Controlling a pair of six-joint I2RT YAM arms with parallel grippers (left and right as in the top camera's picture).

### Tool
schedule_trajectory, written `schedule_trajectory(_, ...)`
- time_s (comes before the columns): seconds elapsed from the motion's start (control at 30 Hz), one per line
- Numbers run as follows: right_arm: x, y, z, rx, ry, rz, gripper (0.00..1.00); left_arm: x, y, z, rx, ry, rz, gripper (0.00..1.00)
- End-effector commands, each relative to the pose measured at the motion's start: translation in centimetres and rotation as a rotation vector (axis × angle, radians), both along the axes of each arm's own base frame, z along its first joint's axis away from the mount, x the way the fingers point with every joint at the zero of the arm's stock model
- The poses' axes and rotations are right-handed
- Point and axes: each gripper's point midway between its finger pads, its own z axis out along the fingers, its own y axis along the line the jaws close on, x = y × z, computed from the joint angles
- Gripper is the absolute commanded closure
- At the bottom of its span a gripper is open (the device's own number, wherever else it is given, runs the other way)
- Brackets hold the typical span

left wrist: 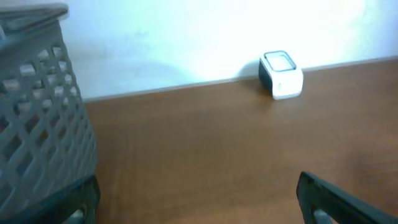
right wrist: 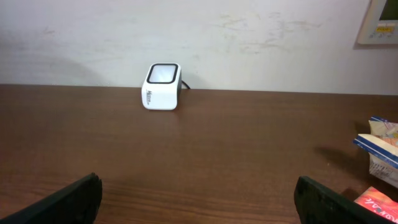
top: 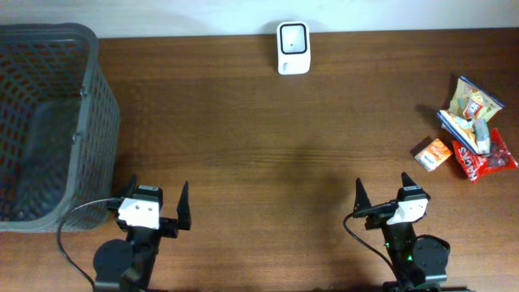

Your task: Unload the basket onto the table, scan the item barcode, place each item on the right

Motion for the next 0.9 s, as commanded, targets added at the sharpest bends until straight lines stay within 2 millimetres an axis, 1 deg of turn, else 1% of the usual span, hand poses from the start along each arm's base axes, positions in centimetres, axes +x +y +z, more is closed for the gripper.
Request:
schedule_trajectory(0.0,0.0,-0.3,-0.3,-0.007,0.003,-0.014,0.02,0.0,-0.2,-0.6,0.007,-0.075,-0.019,0.01)
schedule_trajectory(0.1,0.0,-0.3,-0.3,-0.007,0.003,-0.014,0.02,0.0,-0.1,-1.2,0.003,-0.129,-0.012,0.01)
schedule_trajectory(0.3,0.0,-0.3,-0.3,-0.007,0.003,-0.014,0.02,0.8,1.7,-3.1,0.004,-0.194,0.062,0.01)
schedule_trajectory(0.33,0.0,-0.3,-0.3,-0.007,0.003,-0.014,0.02,0.9,1.7,-3.6,0.005,-0.194,0.065,0.01)
schedule_trajectory(0.4,0.0,-0.3,-0.3,-0.007,0.002,-0.014,0.02,0.9,2.0,-3.8,0.007,-0.183,0.079,0.01)
schedule_trajectory(0.47,0.0,-0.3,-0.3,-0.007,0.003,-0.014,0.02,1.0,2.9,-4.3,0.011,-0.163,0.128,0.01)
schedule_trajectory(0.53,0.0,-0.3,-0.3,-0.007,0.002,-0.014,0.02,0.9,3.9,-6.2,0.021,-0.086,0.182,0.01)
schedule_trajectory(0.73,0.0,-0.3,-0.3,-0.007,0.003,-0.014,0.02,0.9,3.9,-6.2,0.020,-0.084,0.178,0.01)
schedule_trajectory(0.87,0.0,-0.3,-0.3,-0.007,0.003,-0.013,0.02,0.9,4.0,-6.2,-0.069,-0.080,0.197,0.01)
